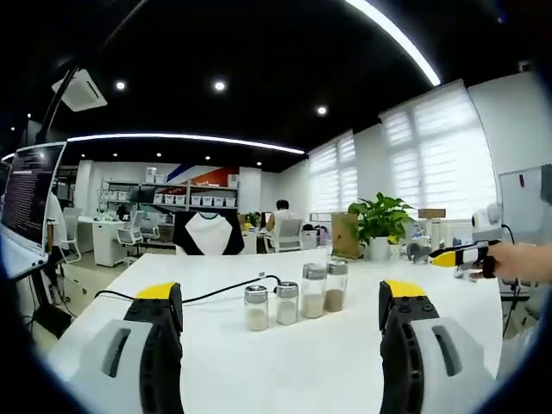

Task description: Rotate the seasoning bottle until the label or dispensing opening points toward the visible target arrow and the bottle remains upright within the marked orientation range

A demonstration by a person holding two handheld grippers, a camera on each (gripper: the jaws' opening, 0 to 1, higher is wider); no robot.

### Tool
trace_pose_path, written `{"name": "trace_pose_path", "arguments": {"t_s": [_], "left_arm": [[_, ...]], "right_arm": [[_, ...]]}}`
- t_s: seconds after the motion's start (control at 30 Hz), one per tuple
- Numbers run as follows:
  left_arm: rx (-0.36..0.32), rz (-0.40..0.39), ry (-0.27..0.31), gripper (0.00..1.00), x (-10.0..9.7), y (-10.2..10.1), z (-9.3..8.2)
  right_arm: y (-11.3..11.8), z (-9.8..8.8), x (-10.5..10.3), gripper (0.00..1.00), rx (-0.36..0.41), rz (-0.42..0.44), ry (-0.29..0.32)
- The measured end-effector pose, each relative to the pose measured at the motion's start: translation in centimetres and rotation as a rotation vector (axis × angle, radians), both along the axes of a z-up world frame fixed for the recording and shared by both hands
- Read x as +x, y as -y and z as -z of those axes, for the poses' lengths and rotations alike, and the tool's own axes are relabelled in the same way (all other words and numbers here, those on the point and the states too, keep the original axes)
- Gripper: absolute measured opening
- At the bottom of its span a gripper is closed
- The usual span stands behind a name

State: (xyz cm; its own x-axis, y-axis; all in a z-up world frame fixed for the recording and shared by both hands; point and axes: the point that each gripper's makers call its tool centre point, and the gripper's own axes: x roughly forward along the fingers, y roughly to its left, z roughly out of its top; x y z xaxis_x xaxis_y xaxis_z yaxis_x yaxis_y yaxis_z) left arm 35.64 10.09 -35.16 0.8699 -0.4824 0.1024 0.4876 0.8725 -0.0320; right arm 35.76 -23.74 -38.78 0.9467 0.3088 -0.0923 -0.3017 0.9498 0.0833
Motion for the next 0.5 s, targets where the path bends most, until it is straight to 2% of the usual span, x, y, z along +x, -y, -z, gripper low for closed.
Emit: {"name": "trace_pose_path", "arguments": {"t_s": [0.07,0.13,0.17,0.2,0.23,0.27,0.4,0.5], "left_arm": [[-0.014,-0.003,-0.003,1.00,0.0,-0.2,0.0],[-0.011,-0.009,-0.011,1.00,-0.1,-0.3,0.1],[-0.008,-0.010,-0.014,1.00,-0.1,-0.4,0.2],[-0.004,-0.011,-0.017,1.00,-0.1,-0.5,0.4],[-0.002,-0.013,-0.018,1.00,-0.1,-0.6,0.4],[-0.005,-0.016,-0.018,1.00,0.0,-1.0,0.5],[0.000,-0.058,-0.007,1.00,0.2,-1.2,0.3],[-0.014,-0.057,0.003,1.00,0.2,-1.0,0.0]], "right_arm": [[0.7,-0.6,0.1,0.99,0.035,0.033,0.028],[1.4,-0.5,0.1,0.99,0.053,0.068,0.021],[1.5,-0.3,0.1,0.99,0.027,0.069,0.015],[2.2,-0.1,0.0,0.99,-0.079,0.101,0.017],[2.2,0.0,0.0,0.99,-0.139,0.104,0.026],[1.8,0.0,0.0,0.99,-0.144,0.087,0.030],[0.9,-0.1,0.4,0.99,-0.049,0.039,0.033],[1.0,-0.4,0.6,0.99,-0.058,0.047,0.059]]}}
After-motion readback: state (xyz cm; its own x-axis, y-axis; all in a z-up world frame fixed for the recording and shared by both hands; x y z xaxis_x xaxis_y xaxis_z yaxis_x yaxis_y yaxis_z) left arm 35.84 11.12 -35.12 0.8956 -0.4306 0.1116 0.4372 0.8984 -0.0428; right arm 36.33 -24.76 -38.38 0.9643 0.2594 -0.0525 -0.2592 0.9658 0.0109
